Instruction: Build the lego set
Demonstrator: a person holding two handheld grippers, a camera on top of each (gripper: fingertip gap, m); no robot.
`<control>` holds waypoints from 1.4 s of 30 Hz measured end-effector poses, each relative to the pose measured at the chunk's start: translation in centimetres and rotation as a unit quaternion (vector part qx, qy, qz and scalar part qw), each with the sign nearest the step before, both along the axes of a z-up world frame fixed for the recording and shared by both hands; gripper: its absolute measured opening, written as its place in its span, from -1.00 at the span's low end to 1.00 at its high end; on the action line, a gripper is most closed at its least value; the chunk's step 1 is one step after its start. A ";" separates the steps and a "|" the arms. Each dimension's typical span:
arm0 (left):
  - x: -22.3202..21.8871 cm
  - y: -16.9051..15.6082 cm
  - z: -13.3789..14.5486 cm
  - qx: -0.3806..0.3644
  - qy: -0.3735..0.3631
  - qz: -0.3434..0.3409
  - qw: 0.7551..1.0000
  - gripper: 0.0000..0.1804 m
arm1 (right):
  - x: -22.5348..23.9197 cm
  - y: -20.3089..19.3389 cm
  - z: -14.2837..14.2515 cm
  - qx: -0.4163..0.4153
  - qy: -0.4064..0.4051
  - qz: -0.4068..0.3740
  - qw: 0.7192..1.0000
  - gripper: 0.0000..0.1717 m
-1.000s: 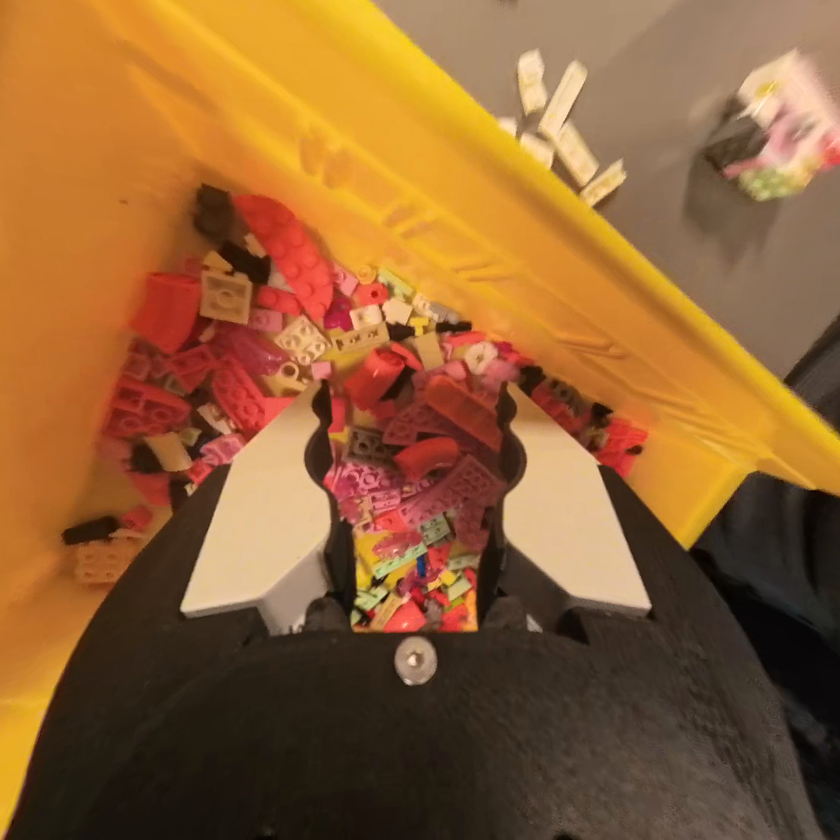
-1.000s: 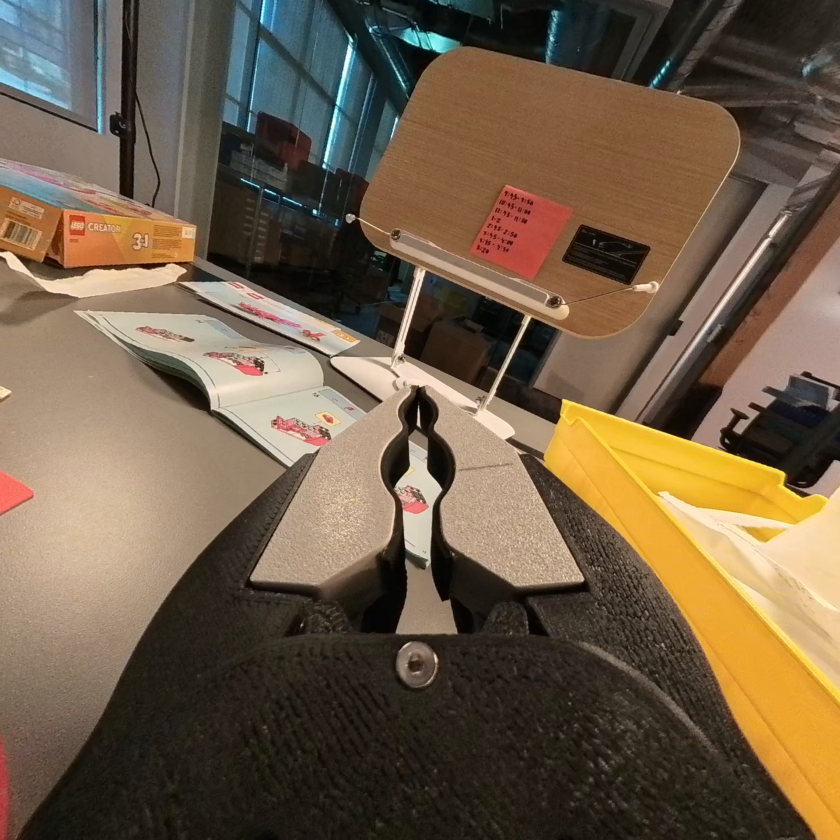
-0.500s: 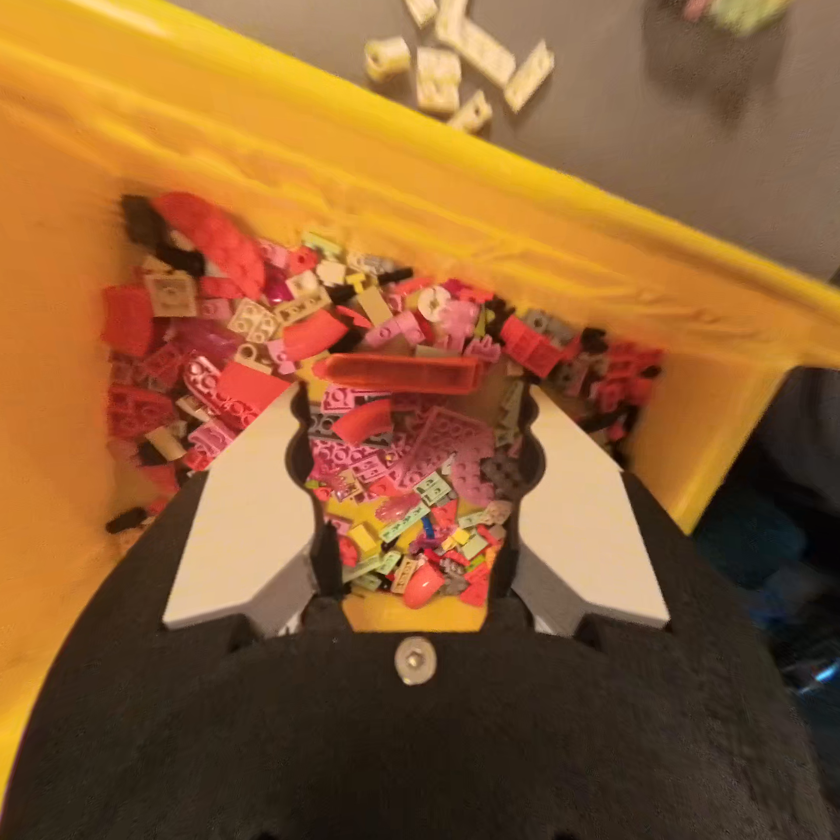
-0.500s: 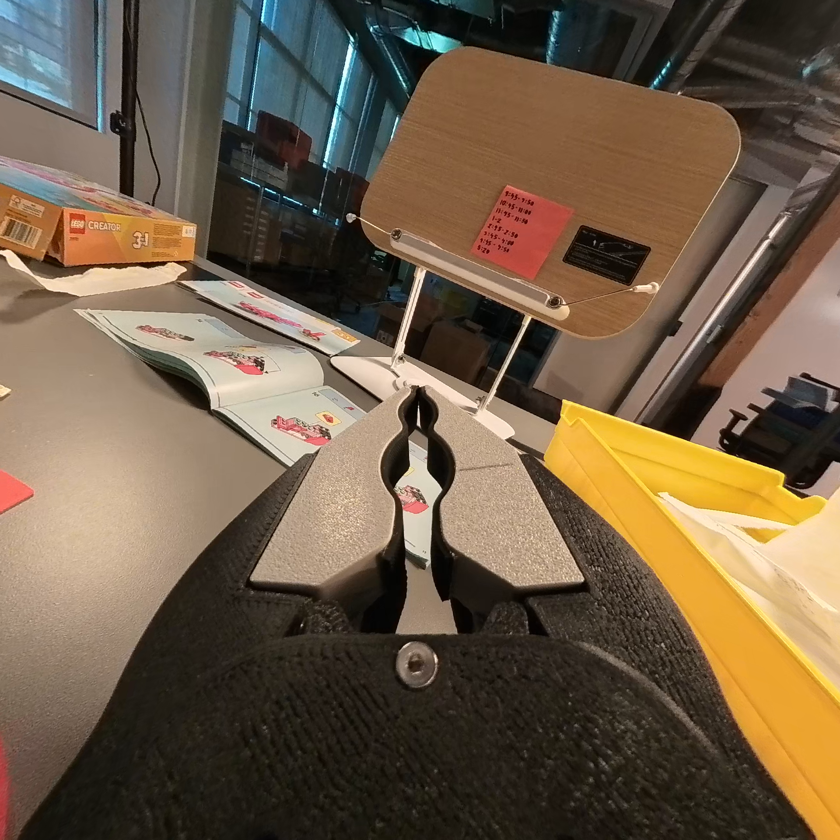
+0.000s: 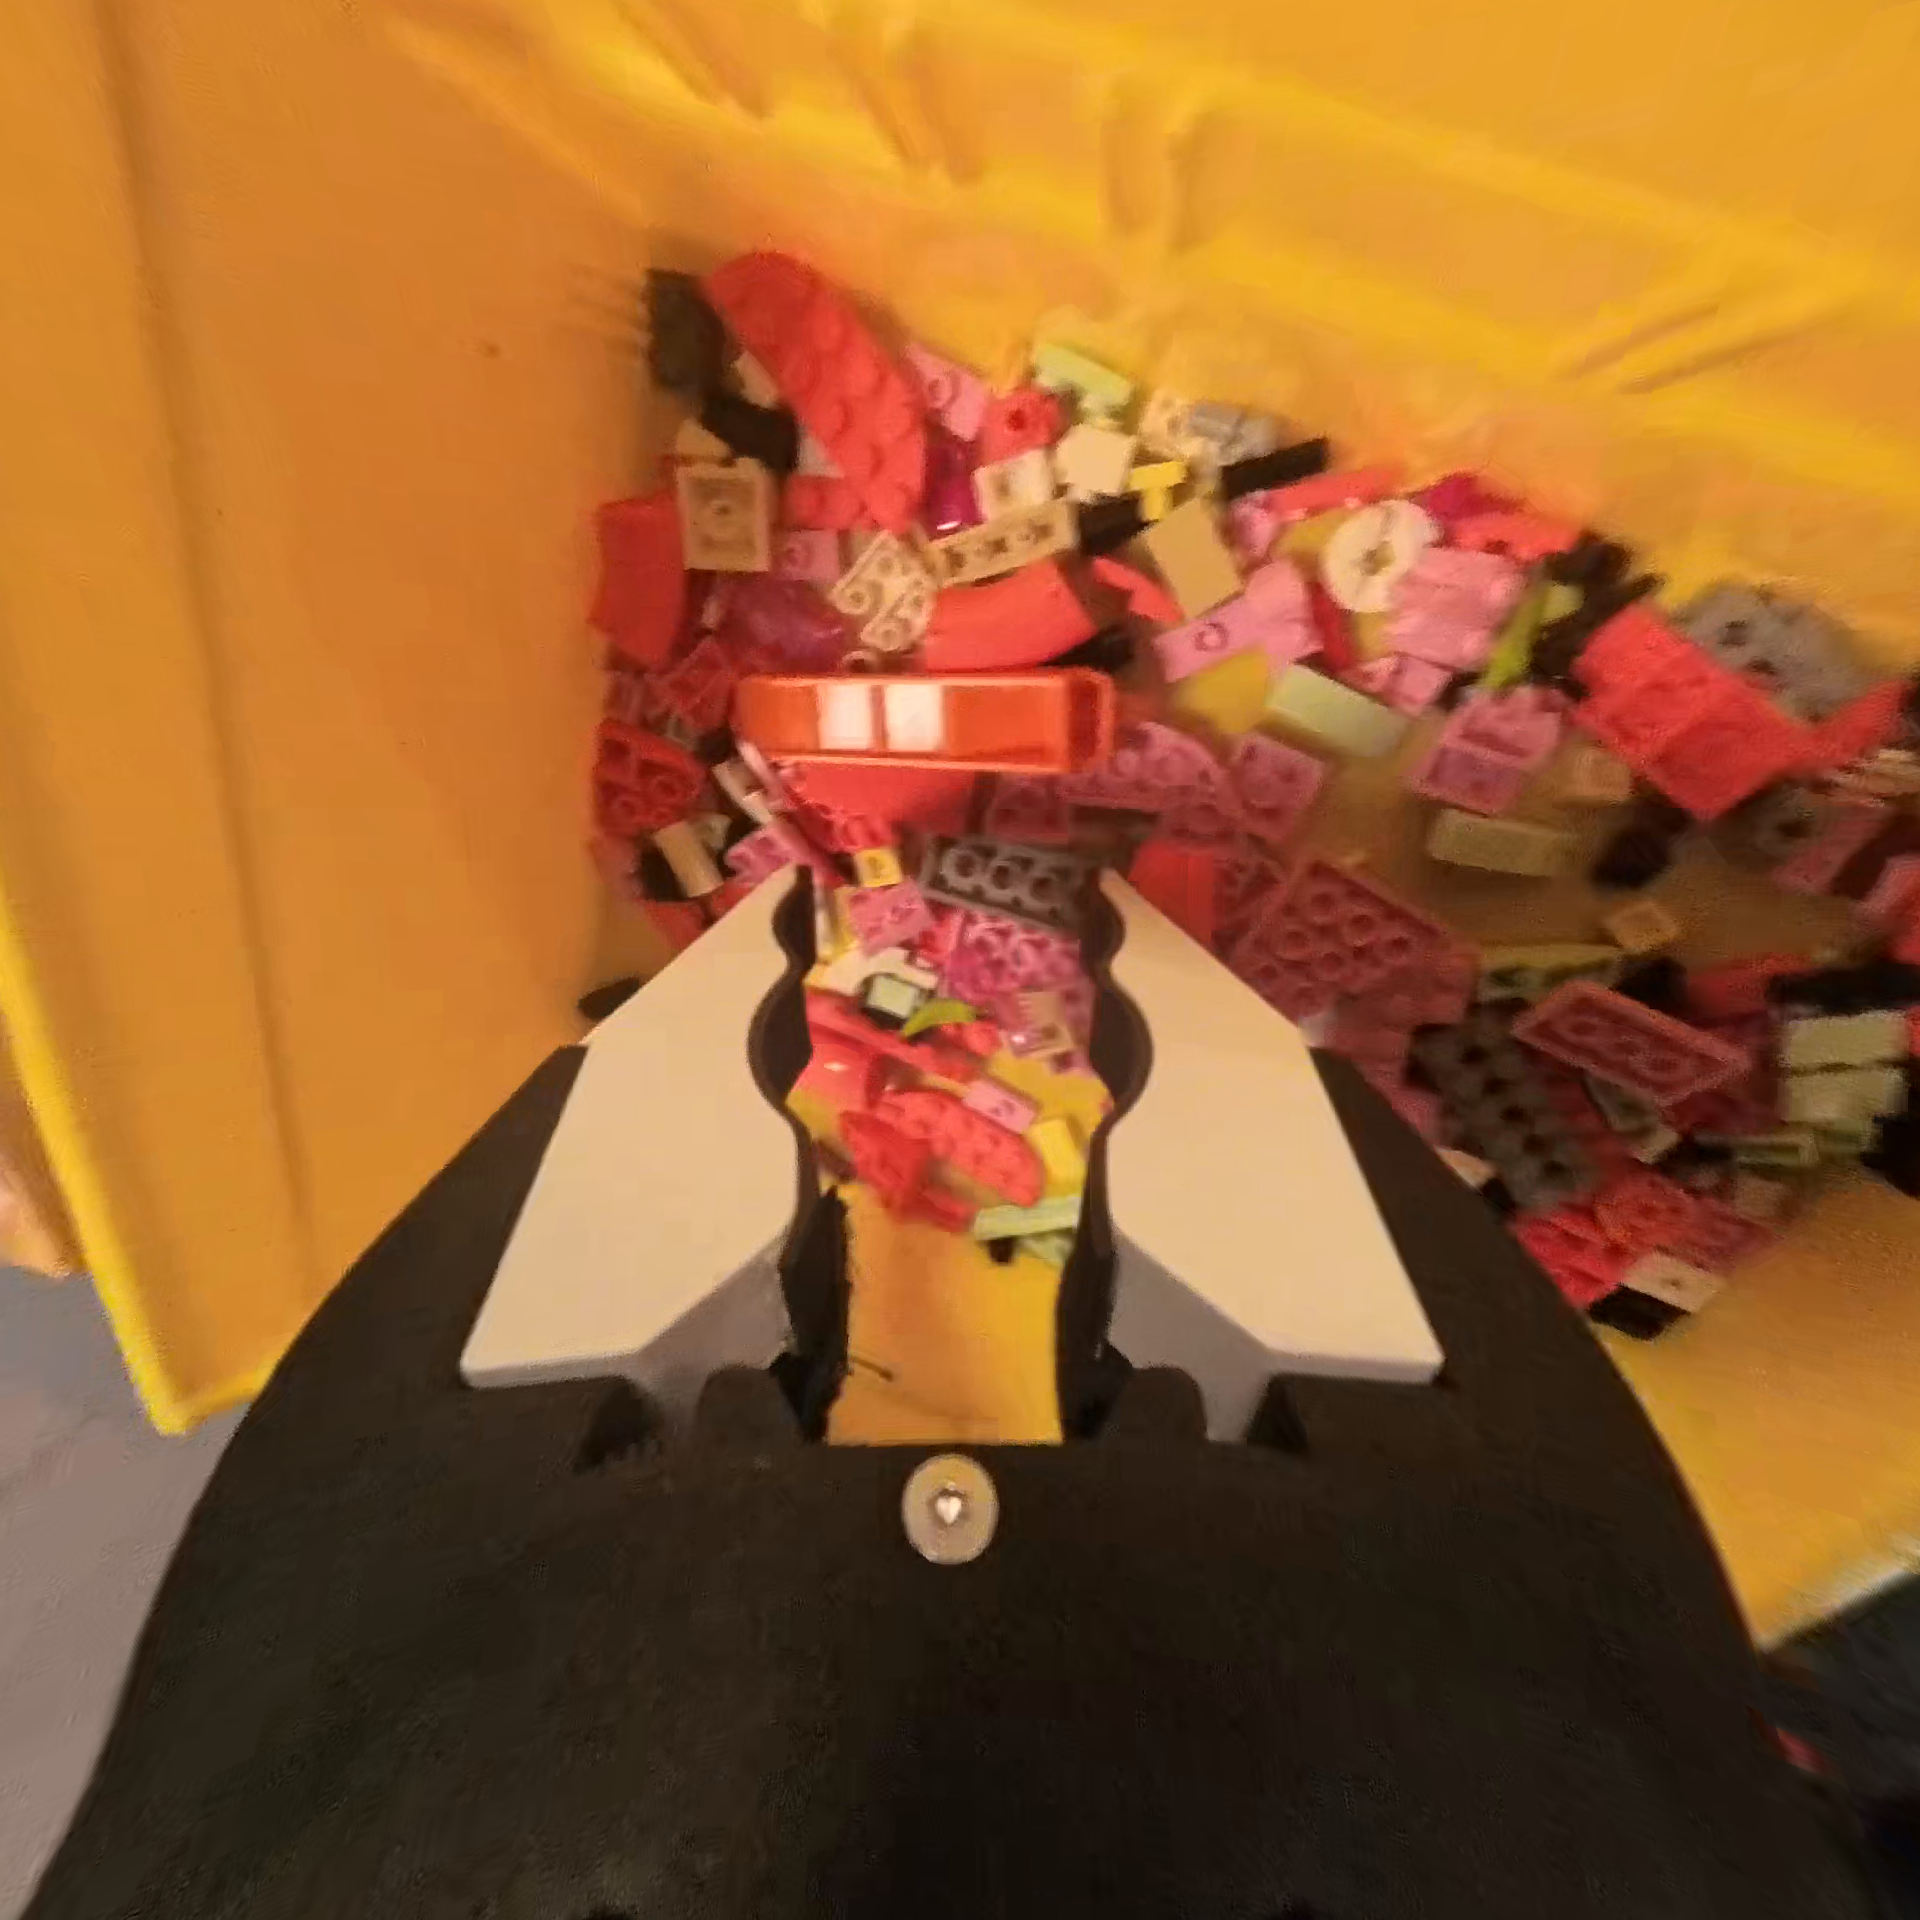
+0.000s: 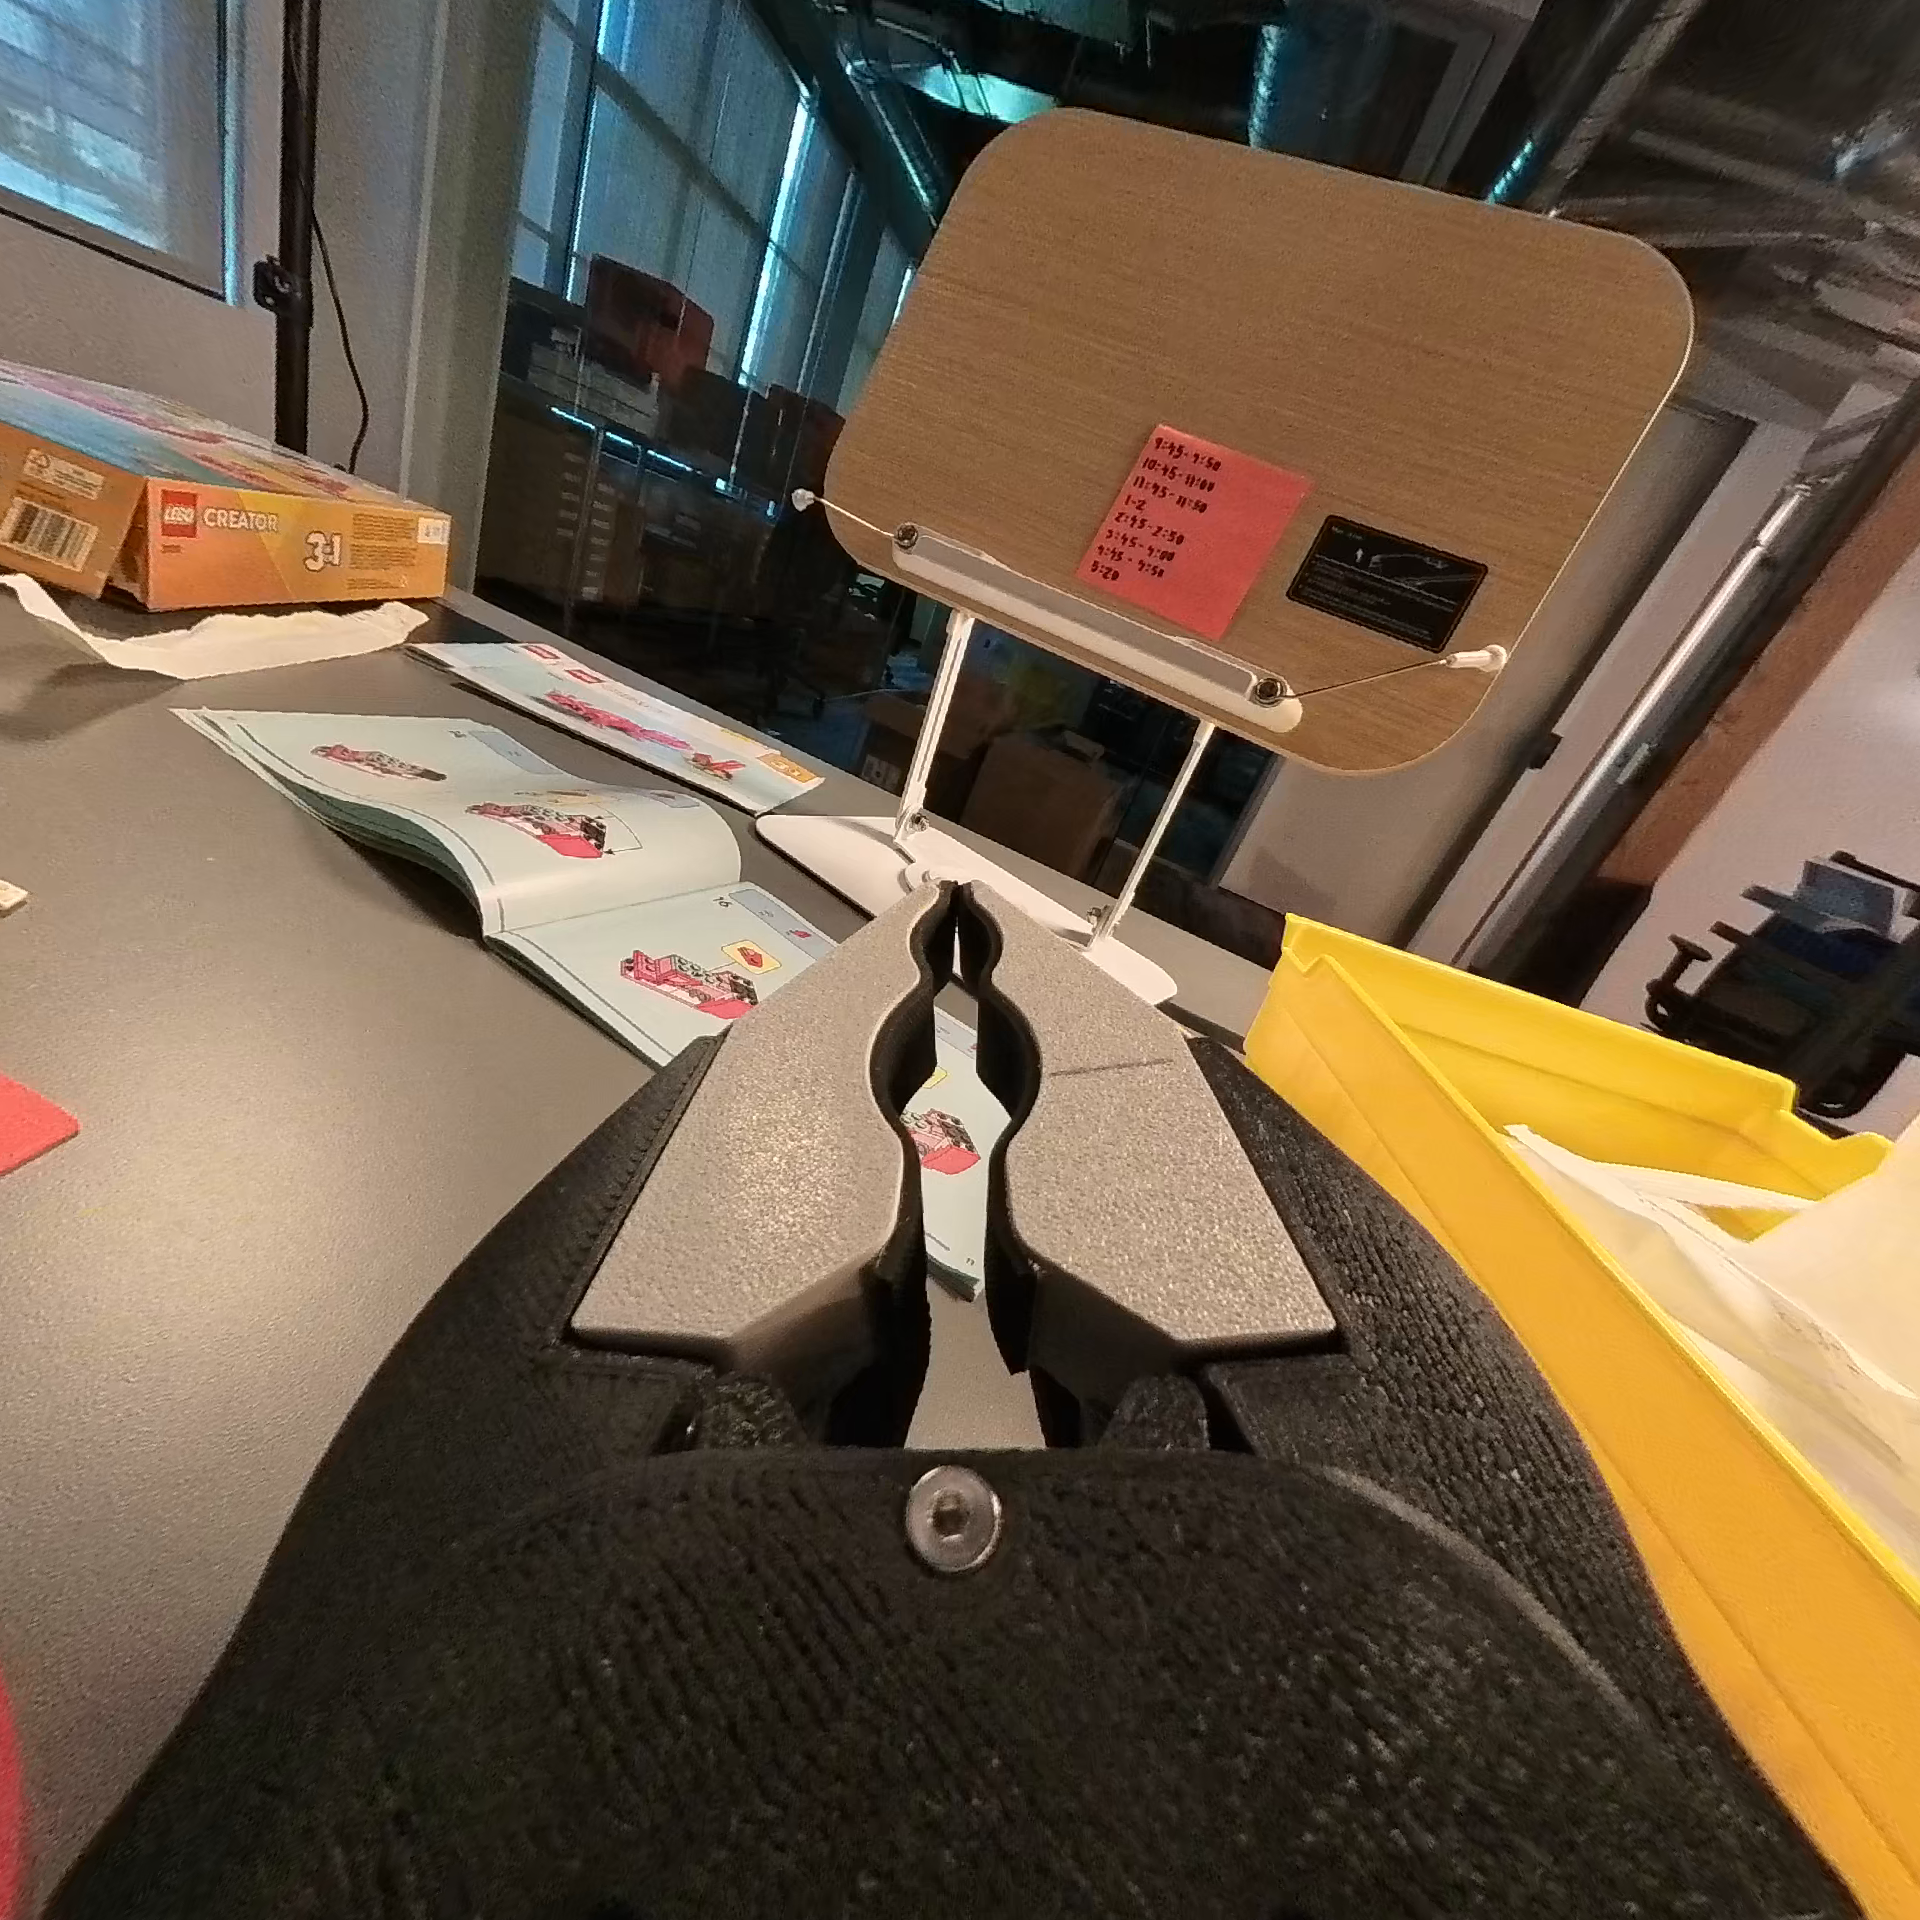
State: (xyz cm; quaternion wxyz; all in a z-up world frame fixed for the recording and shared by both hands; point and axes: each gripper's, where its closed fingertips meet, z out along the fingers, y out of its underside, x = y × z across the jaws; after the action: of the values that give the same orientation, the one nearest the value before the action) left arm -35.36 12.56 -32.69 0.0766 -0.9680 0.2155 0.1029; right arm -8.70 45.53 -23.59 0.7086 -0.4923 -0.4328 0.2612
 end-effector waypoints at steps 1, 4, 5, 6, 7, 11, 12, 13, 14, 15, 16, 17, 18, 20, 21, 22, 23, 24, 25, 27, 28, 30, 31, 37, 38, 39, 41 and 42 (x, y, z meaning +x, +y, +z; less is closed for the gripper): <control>1.3 -0.2 0.0 -0.001 -0.038 -0.011 0.999 -0.38 | 0.0 0.0 0.0 0.000 0.000 0.000 1.000 -1.00; 4.5 -1.3 0.3 -0.015 -0.128 -0.048 0.991 -0.20 | 0.0 0.0 0.0 0.001 -0.001 0.000 1.000 -1.00; 4.8 -1.7 0.2 -0.025 -0.130 -0.060 0.989 -0.11 | 0.0 0.0 0.0 0.001 -0.001 0.000 1.000 -1.00; 4.6 -2.2 -0.1 -0.035 -0.117 -0.070 0.990 -0.07 | 0.0 0.0 0.0 0.001 -0.001 0.000 1.000 -1.00; 4.4 -2.7 -0.5 -0.050 -0.105 -0.076 0.990 -0.06 | 0.0 0.0 0.0 0.001 -0.001 0.000 1.000 -1.00; 5.0 -3.7 -1.1 -0.072 -0.110 -0.087 0.988 0.00 | 0.0 0.0 0.0 0.001 -0.001 0.000 1.000 -1.00; 5.0 -3.6 -1.1 -0.070 -0.106 -0.090 0.988 -0.03 | 0.0 0.0 0.0 0.002 -0.001 0.000 1.000 -1.00; 5.0 -3.4 -1.1 -0.064 -0.102 -0.091 0.989 -0.09 | 0.0 0.0 0.0 0.002 -0.002 0.000 1.000 -1.00; 4.9 -3.2 -1.1 -0.058 -0.095 -0.092 0.990 -0.16 | 0.0 0.0 0.0 0.002 -0.002 0.000 1.000 -1.00; 4.9 -3.1 -1.1 -0.055 -0.095 -0.091 0.990 -0.18 | 0.0 0.0 0.0 0.003 -0.003 0.000 1.000 -1.00; 4.8 -2.8 -1.1 -0.050 -0.093 -0.088 0.990 -0.17 | 0.0 0.0 0.0 0.003 -0.003 0.000 1.000 -1.00; 4.6 -2.5 -1.0 -0.041 -0.085 -0.083 0.992 -0.15 | 0.0 -0.1 0.0 0.003 -0.002 0.000 1.000 -1.00; 4.1 -2.1 -0.8 -0.030 -0.073 -0.076 0.994 -0.15 | 0.0 -0.1 0.0 0.003 -0.002 0.000 1.000 -1.00; 2.4 -1.4 -0.4 -0.013 -0.031 -0.056 0.998 -0.25 | 0.0 0.0 0.0 0.003 -0.001 0.000 1.000 -1.00; 1.4 -1.3 -0.2 -0.007 -0.009 -0.042 0.999 -0.28 | 0.0 0.0 0.0 0.002 -0.001 0.000 1.000 -1.00; 0.4 -1.3 0.0 -0.006 0.014 -0.024 1.000 -0.35 | 0.0 0.0 0.0 0.002 -0.001 0.000 1.000 -1.00; -1.0 -1.4 0.2 -0.006 0.043 0.000 0.999 -0.39 | 0.0 0.0 0.0 0.002 -0.001 0.000 1.000 -1.00; -2.7 -1.6 0.5 -0.007 0.083 0.023 0.996 -0.44 | 0.0 0.0 0.0 0.002 -0.001 0.000 1.000 -1.00; -4.0 -2.0 0.7 -0.011 0.112 0.040 0.993 -0.46 | 0.0 0.0 0.0 0.002 -0.001 0.000 1.000 -1.00; -4.4 -2.6 0.7 -0.007 0.104 0.059 0.993 -0.46 | 0.0 0.0 0.0 0.002 -0.001 0.000 1.000 -1.00; -3.7 -2.5 0.6 0.003 0.075 0.061 0.995 -0.45 | 0.0 0.0 0.0 0.002 -0.001 0.000 1.000 -1.00; -1.0 -2.5 0.6 0.019 -0.012 0.047 0.999 -0.35 | 0.0 0.0 0.0 0.003 -0.001 0.000 1.000 -1.00; 0.7 -2.7 0.7 0.021 -0.055 0.029 0.998 -0.27 | 0.0 -0.1 0.0 0.003 -0.002 0.000 1.000 -1.00; 5.5 -6.1 -0.2 -0.052 -0.122 -0.063 0.989 -0.16 | -0.1 -0.1 -0.1 0.006 -0.006 0.000 1.000 -1.00; 5.9 -6.5 -0.6 -0.066 -0.124 -0.072 0.988 -0.20 | -0.1 -0.1 -0.1 0.006 -0.007 0.000 1.000 -1.00; 6.0 -6.8 -0.9 -0.076 -0.121 -0.077 0.987 -0.26 | -0.1 -0.1 -0.1 0.006 -0.007 0.000 1.000 -1.00; 5.8 -6.9 -1.2 -0.086 -0.104 -0.083 0.987 -0.39 | -0.1 -0.1 -0.1 0.006 -0.006 0.000 1.000 -1.00; 5.7 -6.7 -1.3 -0.084 -0.098 -0.087 0.988 -0.46 | -0.1 -0.1 -0.1 0.006 -0.006 0.000 1.000 -1.00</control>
State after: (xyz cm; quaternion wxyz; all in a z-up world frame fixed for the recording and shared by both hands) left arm -29.70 5.83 -33.97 0.0249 -0.9540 0.2982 -0.0180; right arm -8.83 45.42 -23.69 0.7089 -0.4895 -0.4388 0.2556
